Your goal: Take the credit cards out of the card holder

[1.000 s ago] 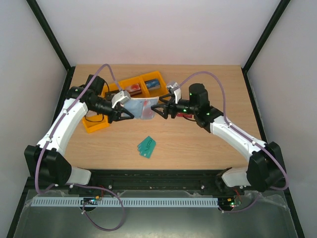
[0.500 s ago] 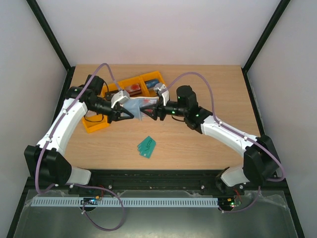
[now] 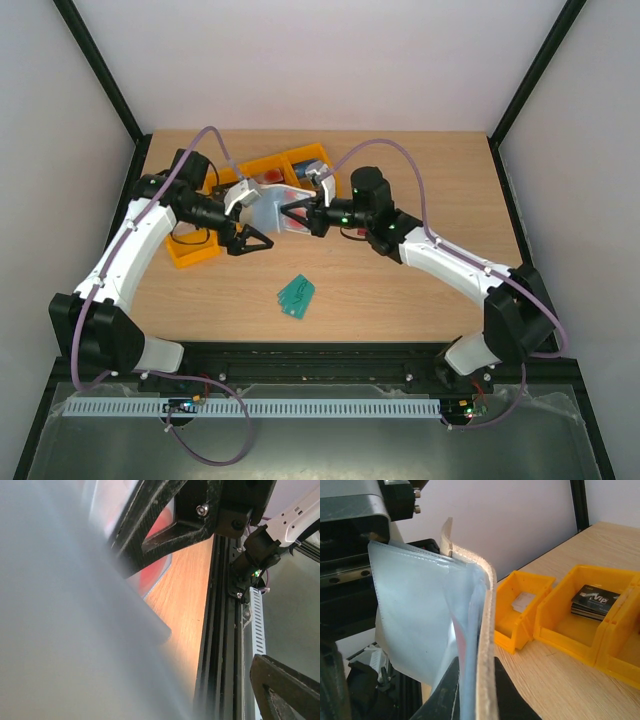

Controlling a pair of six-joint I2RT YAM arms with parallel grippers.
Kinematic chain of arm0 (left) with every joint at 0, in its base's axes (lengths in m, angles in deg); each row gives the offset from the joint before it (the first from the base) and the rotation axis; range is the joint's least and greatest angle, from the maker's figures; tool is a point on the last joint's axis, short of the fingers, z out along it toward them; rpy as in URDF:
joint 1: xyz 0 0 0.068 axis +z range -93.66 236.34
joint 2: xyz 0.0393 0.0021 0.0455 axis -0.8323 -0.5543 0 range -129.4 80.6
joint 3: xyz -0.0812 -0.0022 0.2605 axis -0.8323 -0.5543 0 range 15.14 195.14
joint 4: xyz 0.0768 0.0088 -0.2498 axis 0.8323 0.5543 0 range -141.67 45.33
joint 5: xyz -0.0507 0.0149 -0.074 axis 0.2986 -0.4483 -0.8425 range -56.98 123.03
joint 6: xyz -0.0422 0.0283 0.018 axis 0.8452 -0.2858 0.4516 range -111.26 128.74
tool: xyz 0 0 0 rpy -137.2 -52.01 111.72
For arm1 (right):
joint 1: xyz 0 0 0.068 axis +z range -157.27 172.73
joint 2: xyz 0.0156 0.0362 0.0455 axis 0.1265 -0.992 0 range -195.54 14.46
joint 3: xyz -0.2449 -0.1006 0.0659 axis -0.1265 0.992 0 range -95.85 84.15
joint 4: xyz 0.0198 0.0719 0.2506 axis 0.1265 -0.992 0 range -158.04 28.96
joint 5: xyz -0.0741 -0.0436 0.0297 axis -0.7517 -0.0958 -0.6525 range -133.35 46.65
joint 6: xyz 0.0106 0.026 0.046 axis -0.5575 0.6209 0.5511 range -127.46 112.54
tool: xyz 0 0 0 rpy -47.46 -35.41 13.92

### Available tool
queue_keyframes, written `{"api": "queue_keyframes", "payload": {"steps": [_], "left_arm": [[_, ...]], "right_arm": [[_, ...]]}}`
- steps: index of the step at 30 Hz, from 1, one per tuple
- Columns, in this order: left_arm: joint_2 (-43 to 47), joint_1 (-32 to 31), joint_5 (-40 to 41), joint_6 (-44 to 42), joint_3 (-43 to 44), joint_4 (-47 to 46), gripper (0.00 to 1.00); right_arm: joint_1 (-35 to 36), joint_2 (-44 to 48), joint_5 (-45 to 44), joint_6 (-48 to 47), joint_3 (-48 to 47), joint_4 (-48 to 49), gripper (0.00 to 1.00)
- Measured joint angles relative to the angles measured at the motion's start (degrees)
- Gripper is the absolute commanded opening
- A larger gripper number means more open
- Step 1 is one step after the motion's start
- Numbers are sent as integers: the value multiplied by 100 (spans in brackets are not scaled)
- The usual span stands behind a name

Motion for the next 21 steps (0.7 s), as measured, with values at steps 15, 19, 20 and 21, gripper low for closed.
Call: {"api": "queue_keyframes", "payload": {"steps": [15, 19, 20, 21], "left_arm": [[-114, -225, 1008, 1832, -258, -1403, 3], [-114, -271, 1003, 1834, -258, -1456, 2], [-116, -271, 997, 1801, -258, -1453, 2], [-116, -271, 968, 1764, -258, -1443, 2]], "right_arm": [[201, -133, -81, 87, -151, -35, 15], [96, -129, -20, 20, -151, -219, 39], [79, -116, 63, 0, -151, -236, 42], [35, -92, 142, -15, -149, -245, 44]]}}
